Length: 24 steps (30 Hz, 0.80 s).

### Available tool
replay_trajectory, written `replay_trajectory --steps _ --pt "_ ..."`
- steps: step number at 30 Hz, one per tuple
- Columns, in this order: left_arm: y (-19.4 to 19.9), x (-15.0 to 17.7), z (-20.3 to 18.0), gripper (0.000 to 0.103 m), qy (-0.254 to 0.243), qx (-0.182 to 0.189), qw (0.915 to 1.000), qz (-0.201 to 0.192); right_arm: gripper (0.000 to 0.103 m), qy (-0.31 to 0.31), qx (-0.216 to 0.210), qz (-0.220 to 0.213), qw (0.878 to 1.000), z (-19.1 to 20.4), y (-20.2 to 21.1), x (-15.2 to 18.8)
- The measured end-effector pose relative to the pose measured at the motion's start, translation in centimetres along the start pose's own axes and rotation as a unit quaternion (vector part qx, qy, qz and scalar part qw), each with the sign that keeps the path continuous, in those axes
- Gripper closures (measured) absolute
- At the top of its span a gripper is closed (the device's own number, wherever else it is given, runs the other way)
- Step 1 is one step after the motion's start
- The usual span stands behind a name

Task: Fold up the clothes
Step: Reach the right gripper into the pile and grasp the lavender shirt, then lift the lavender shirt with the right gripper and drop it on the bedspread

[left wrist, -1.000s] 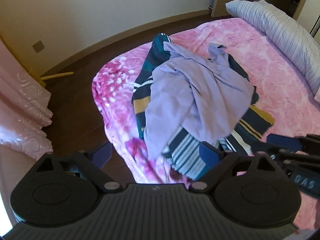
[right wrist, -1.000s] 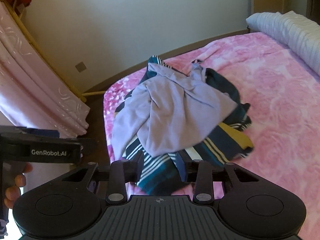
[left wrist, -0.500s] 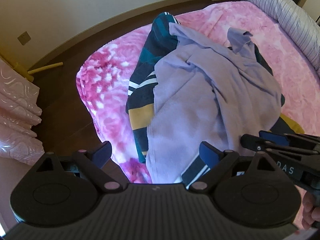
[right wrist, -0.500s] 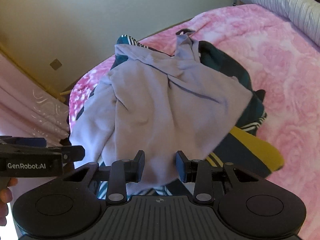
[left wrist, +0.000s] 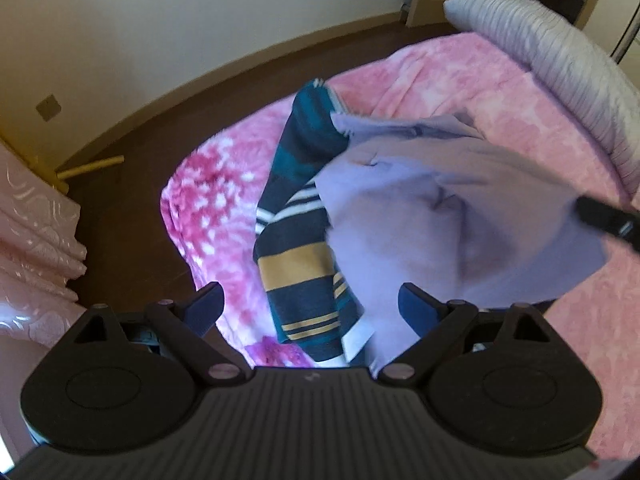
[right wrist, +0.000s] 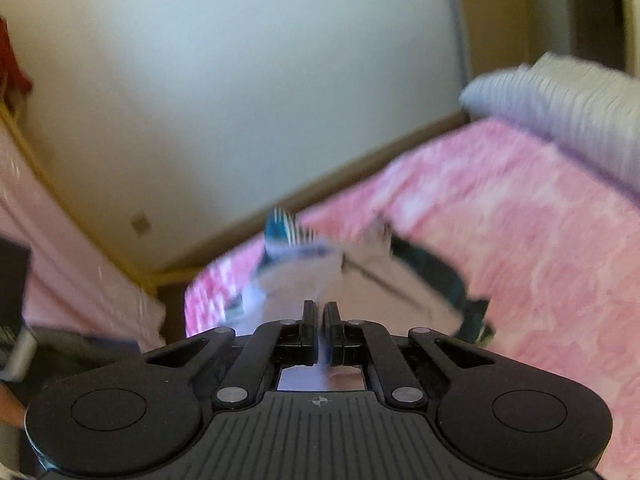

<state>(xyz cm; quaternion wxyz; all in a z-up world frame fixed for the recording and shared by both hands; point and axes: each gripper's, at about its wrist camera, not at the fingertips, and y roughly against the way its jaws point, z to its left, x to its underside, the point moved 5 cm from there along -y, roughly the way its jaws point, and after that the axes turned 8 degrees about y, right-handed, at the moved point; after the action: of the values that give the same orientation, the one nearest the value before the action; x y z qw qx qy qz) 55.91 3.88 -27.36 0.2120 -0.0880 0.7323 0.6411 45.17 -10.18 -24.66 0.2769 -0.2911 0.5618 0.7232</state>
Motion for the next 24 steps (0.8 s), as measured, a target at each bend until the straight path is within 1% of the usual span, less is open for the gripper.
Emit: replay_trajectory --steps 2,5,9,11,15,18,22,24 --pt "1.8 0.0 -0.9 0.011 -0.004 0.011 0.9999 -0.01 0.103 -0.003 0.005 -0.032 0.999 -0.2 3.0 -1.4" --pt "4.4 0.7 -2.7 0.011 -0.021 0.028 0.9992 -0.02 0.103 -0.012 0.013 -0.073 0.997 -0.6 7.8 -2.5" --pt "8.0 2.8 -6.2 0.011 -0.052 0.06 0.9965 -0.027 0.103 -0.024 0.037 -0.116 0.992 -1.7 14.4 -2.8" --pt "9.7 4.2 -8.2 0.011 -0.066 0.076 0.9946 -0.026 0.103 -0.035 0.057 -0.136 0.989 -2.9 18.2 -2.5" --pt "13.0 8.1 -12.6 0.011 -0.098 0.114 0.9884 -0.018 0.103 -0.048 0.096 -0.17 0.98 -5.2 25.9 -1.0" --pt "15.0 11.7 -16.1 0.011 -0.129 0.138 0.982 -0.012 0.103 -0.054 0.131 -0.197 0.97 -6.8 32.3 0.8" --pt "17.9 17.0 -20.9 0.011 -0.163 0.17 0.9717 -0.003 0.103 -0.067 0.177 -0.227 0.955 -9.3 40.4 3.9" --pt "19.5 19.6 -23.2 0.011 -0.185 0.187 0.9648 -0.004 0.103 -0.078 0.204 -0.228 0.949 -10.4 44.2 6.0"
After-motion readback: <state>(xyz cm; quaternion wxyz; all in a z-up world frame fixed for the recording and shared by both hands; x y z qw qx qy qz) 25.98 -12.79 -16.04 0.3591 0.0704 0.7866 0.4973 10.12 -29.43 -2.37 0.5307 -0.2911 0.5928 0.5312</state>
